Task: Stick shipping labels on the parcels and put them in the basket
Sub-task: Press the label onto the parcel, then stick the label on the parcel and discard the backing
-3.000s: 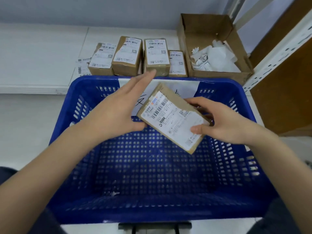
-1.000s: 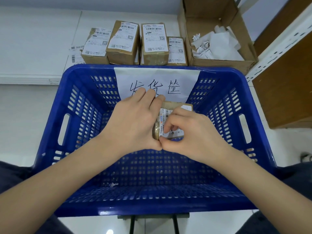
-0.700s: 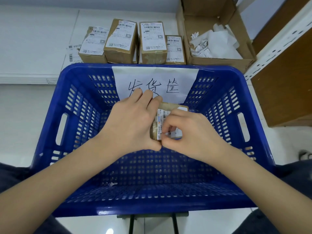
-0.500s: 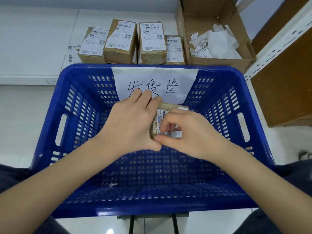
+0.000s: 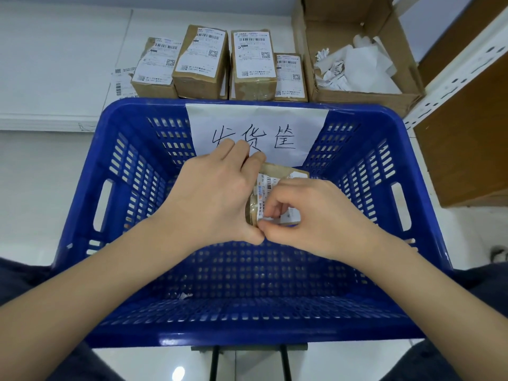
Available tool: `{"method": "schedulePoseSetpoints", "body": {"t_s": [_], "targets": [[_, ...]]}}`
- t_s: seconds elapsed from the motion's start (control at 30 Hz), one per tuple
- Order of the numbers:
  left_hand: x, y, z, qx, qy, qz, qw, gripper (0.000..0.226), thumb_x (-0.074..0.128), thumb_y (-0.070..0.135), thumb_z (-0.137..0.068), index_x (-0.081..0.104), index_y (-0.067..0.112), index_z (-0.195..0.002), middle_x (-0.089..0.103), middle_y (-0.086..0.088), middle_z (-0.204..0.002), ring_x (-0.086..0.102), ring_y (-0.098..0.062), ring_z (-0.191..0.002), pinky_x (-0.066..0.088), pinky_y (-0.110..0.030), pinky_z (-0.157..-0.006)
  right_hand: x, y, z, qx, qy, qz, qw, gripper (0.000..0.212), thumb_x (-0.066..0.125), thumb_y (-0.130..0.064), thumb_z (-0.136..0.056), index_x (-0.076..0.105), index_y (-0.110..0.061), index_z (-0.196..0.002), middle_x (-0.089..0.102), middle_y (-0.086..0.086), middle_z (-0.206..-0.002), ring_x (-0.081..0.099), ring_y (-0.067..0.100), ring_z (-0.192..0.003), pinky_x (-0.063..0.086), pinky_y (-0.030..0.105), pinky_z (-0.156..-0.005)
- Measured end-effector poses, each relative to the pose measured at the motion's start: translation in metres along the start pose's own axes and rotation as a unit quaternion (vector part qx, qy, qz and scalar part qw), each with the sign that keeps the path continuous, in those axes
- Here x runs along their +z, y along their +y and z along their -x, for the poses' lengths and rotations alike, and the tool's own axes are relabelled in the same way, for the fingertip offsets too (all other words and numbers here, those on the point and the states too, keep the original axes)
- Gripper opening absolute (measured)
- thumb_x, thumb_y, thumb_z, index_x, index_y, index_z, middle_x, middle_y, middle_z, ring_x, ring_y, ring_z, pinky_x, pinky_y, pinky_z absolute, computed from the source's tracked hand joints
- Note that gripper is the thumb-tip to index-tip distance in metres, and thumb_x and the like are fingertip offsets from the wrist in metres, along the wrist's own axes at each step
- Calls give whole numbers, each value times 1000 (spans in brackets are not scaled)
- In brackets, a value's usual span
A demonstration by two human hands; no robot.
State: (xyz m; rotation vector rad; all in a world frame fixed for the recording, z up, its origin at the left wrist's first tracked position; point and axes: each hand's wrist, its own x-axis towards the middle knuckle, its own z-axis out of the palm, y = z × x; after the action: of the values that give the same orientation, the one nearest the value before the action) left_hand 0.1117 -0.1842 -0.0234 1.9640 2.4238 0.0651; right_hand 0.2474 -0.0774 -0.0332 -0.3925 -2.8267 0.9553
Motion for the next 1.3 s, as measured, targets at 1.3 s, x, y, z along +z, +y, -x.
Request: {"method": "schedulePoseSetpoints", "body": {"t_s": [1.3], "targets": [[2,0,-1,2,-41,-2,999,89,74,68,-40,65,0,-97,58,-9,-82,56,-26,-74,17,-22,-46,15,3,-3,-67,-16,1,998,21,55,-28,-76,62,-10,-69,60,-5,-67,56,15,-62,52,40,-58]]}}
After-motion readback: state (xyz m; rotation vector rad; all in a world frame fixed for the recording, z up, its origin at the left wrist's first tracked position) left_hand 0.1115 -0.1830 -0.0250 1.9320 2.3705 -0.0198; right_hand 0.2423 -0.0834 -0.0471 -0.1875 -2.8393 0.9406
